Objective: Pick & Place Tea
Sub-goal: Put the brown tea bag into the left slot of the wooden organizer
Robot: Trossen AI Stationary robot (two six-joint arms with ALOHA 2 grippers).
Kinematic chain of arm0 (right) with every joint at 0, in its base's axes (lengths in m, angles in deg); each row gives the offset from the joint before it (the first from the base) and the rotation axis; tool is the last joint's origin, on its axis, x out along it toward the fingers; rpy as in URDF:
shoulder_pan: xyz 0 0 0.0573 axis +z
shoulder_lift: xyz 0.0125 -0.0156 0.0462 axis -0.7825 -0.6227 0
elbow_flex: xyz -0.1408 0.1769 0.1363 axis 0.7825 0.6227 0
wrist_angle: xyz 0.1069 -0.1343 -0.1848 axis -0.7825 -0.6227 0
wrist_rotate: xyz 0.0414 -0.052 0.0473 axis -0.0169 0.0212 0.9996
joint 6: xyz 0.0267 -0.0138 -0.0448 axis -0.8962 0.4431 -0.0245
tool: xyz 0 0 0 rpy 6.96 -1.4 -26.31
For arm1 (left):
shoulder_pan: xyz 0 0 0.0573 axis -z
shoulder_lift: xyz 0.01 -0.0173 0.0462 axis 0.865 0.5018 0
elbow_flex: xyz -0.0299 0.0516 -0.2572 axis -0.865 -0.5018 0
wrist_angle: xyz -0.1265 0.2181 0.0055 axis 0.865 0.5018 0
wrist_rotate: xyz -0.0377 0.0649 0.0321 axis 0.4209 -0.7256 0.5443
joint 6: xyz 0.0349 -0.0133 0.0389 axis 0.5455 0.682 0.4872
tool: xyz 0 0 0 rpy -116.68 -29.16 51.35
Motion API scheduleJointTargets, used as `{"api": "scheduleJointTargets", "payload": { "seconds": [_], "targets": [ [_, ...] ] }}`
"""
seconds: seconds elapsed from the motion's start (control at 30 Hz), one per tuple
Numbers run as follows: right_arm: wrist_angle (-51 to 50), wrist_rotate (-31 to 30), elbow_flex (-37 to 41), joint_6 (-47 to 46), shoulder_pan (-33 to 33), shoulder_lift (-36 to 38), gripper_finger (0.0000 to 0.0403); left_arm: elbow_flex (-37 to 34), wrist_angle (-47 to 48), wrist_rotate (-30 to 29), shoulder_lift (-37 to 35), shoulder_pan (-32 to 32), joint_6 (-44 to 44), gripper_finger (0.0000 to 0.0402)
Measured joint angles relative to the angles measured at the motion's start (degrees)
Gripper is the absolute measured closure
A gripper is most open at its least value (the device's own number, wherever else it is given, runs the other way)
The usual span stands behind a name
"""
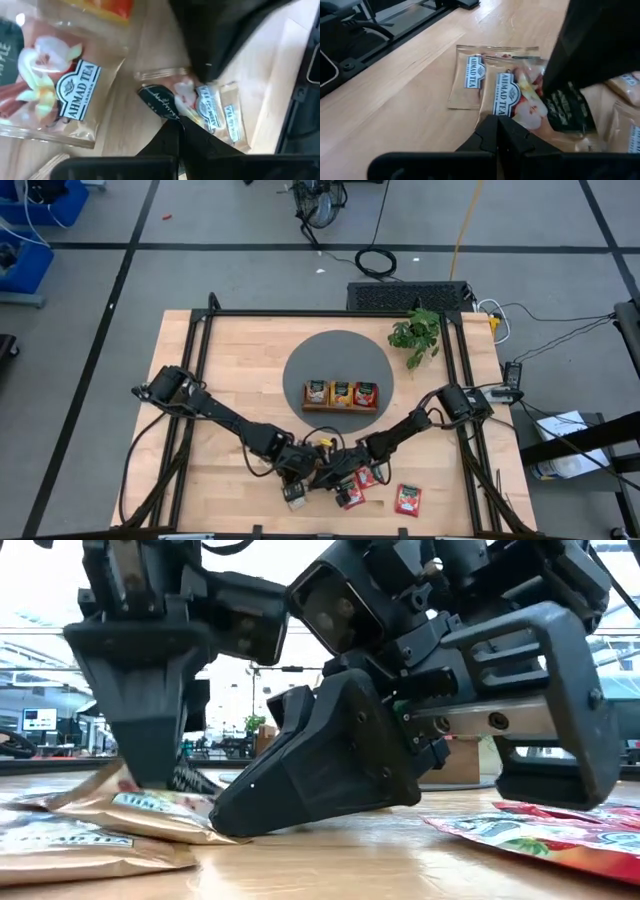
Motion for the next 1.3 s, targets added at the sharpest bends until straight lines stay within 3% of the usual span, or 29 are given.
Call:
{"api": "scheduleJointTargets", "payload": {
  "seconds": [0.3,0.5,0.63,0.9,1.07,1.3],
  "targets": [
    [7.4,0.3,0.1,1.7,1.5,0.2,0.0402,13.5,21.8,-9.4,-0.3,2.9,6.3,0.0393],
    [0.8,-0.3,2.7,-1.0,1.8,7.0,0.0378,20.0,30.0,-17.8,-0.3,6.5,7.7,0.0395],
    [4.7,-0.2,8.6,-2.9,2.0,14.3,0.0347,20.5,29.1,-24.5,-0.3,9.0,7.8,0.0395],
    [23.8,-1.6,22.2,-3.6,4.2,24.4,0.0286,20.5,25.4,-39.2,-0.3,14.5,7.7,0.0394],
    [29.3,-4.9,23.2,-10.3,4.0,25.2,0.0259,20.5,20.9,-40.1,0.1,15.0,8.5,0.0395],
    [17.1,-3.4,16.4,-11.2,2.7,24.6,0.0237,20.5,19.8,-38.6,1.7,14.7,9.3,0.0395]
  ]
}}
